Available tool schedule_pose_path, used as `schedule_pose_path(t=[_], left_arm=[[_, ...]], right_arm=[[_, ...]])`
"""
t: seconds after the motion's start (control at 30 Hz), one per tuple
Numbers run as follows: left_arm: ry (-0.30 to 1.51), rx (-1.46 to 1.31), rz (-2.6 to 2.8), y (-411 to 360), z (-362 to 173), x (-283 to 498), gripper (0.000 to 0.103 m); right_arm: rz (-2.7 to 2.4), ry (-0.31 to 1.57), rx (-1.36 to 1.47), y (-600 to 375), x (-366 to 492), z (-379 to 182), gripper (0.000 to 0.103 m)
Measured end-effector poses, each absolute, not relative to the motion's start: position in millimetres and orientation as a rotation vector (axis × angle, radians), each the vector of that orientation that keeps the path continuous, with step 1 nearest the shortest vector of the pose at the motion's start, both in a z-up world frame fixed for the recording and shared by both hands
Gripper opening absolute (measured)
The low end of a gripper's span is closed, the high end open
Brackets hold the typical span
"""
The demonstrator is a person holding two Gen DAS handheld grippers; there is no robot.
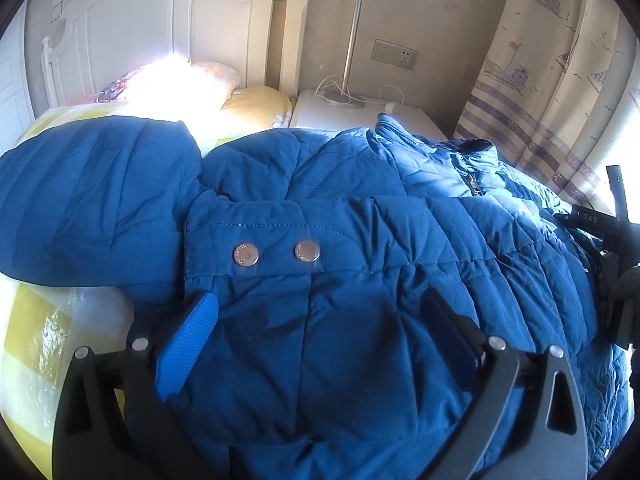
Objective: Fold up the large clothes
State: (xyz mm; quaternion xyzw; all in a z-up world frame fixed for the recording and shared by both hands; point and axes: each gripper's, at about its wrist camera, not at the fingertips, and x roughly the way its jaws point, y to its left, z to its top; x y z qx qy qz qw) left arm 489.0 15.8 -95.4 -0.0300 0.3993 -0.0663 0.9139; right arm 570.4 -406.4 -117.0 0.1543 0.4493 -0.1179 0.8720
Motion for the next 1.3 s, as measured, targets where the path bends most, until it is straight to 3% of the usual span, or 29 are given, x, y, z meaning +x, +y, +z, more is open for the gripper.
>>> schedule_pose_path(t=[0.1,0.3,0.47,0.57,0.77,0.97,1.07,1.13,1.17,1.2,1.3], left_arm=[[0.815,-0.070,-0.141,17,-95,487,0.100],[0.789,-0.155,-0.154,32,-92,484,0.100],[0.781,-0.203,-0.156,40,-90,484,0.100],[0.728,-0.262,-0.121,57,-81,475,0.099],[0.491,-0.751,0.091,203,-40,431,0.099],[0.461,-1.063,0.440,369,-62,410,0.098],[0.453,-1.156,0.428,421,-80,418,0.085],[0.425,-1.183,0.377,442,-83,426,0.055],[0.449,-1.220,0.351,451,-90,433,0.026],[0.458,-1.268,0.332,459,-99,434,0.016],[0.389,-1.284,0.320,455,-92,425,0.010]], right_arm=[[-0.280,0.969,0.320,-402,564,-112,0.098],[-0.109,0.797,0.124,-297,471,-71,0.098],[0.043,0.886,-0.182,-196,426,-101,0.098],[0.027,0.870,-0.196,-190,420,-113,0.098],[0.028,0.860,-0.153,-199,416,-113,0.098],[0.037,0.864,-0.145,-204,421,-112,0.098],[0.041,0.866,-0.141,-207,424,-112,0.098],[0.045,0.867,-0.138,-209,426,-113,0.098],[0.047,0.868,-0.133,-209,426,-113,0.098],[0.050,0.868,-0.128,-210,426,-113,0.098],[0.054,0.866,-0.122,-210,425,-112,0.098]])
